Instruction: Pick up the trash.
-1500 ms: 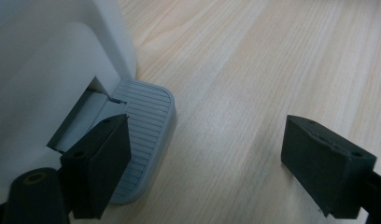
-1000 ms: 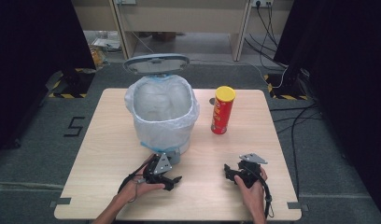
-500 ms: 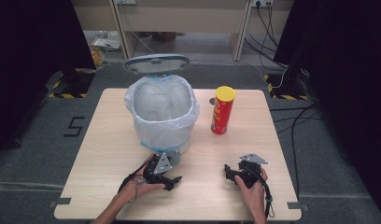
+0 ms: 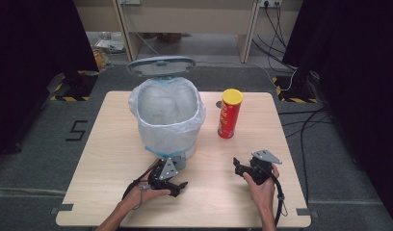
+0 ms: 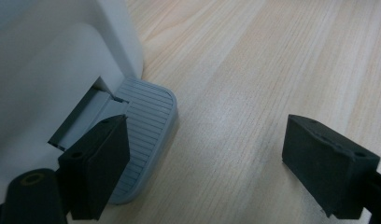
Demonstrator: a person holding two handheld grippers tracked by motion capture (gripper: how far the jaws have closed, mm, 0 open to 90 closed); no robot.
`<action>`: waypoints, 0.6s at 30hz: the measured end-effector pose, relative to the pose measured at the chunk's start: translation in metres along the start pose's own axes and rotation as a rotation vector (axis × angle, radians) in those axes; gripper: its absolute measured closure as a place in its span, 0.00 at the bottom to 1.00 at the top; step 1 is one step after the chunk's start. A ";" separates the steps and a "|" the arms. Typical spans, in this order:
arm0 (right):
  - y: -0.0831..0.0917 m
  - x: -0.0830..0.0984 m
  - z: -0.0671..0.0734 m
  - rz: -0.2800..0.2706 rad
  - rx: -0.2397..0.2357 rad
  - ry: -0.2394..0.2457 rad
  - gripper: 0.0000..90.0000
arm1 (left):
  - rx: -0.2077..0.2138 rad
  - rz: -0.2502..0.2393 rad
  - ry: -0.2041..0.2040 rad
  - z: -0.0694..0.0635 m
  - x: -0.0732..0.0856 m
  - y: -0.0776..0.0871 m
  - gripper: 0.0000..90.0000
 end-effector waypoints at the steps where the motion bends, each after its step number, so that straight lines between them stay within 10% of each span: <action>1: -0.003 -0.009 0.000 -0.029 0.000 0.018 0.17 | 0.000 0.000 0.000 0.000 0.000 0.000 0.16; 18: -0.053 -0.043 -0.007 -0.074 -0.005 0.055 0.21 | -0.001 0.000 0.000 0.000 0.000 0.000 0.16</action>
Point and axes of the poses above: each handheld gripper's, and its own axes: y roughly backward along the jaws, x roughly out of its underside, z roughly to its left, the point moved 1 cm from there along -y, roughly forward along the jaws, and after that the axes turned 5 degrees about -x, right-handed, at the moved point
